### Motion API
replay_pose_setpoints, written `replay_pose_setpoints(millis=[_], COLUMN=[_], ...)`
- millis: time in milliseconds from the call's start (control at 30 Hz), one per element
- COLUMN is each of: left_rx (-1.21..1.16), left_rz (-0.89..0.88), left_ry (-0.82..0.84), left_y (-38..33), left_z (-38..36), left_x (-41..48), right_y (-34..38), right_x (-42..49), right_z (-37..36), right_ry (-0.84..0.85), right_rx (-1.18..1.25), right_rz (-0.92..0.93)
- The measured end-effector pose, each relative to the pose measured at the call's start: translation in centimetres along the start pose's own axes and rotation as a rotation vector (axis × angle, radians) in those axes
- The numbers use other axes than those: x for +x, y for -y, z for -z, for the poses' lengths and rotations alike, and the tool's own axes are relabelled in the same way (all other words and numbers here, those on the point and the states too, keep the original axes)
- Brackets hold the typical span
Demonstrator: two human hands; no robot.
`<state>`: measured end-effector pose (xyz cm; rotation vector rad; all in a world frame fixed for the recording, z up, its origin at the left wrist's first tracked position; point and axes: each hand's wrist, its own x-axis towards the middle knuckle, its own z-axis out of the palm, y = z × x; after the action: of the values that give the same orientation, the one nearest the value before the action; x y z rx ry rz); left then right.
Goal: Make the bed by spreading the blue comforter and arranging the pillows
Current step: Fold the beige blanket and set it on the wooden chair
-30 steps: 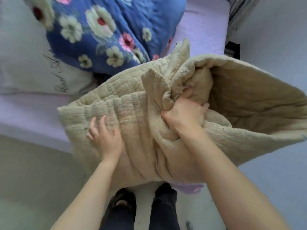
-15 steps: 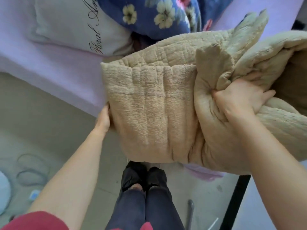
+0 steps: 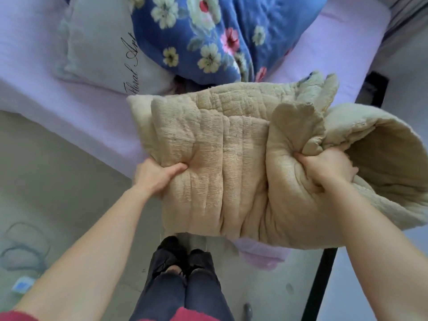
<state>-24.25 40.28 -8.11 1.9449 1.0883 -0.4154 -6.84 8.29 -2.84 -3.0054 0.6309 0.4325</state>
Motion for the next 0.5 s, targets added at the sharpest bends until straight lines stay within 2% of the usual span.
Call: replay_pose_setpoints(millis=[133,233,367,500], left_rx=[0.017,-0.062,-0.133,-0.072], left_rz=[-0.124,-0.134,-0.239,-0.385], left_ry=[-0.028,-0.061,-0.231,-0.417], left_y=[-0.7,-0.4,-3.8,-7.9], left_z=[-0.3,0.8,7.1,16.1], left_x=[-5.6,-9.4,-12.6,-16.1], right_y=[-3.5,-3.7,-1.7,1.8], right_x=[-1.6,-4.8,-7.7,-10.3], right_z=[2.7,5.1,10.0,14.9], right_ry=[0.14,0.138,0.083,0.083], right_rx=[0.188,0.347,0.499,0.592], right_rz=[-0.035,0.004,0.14,0.293])
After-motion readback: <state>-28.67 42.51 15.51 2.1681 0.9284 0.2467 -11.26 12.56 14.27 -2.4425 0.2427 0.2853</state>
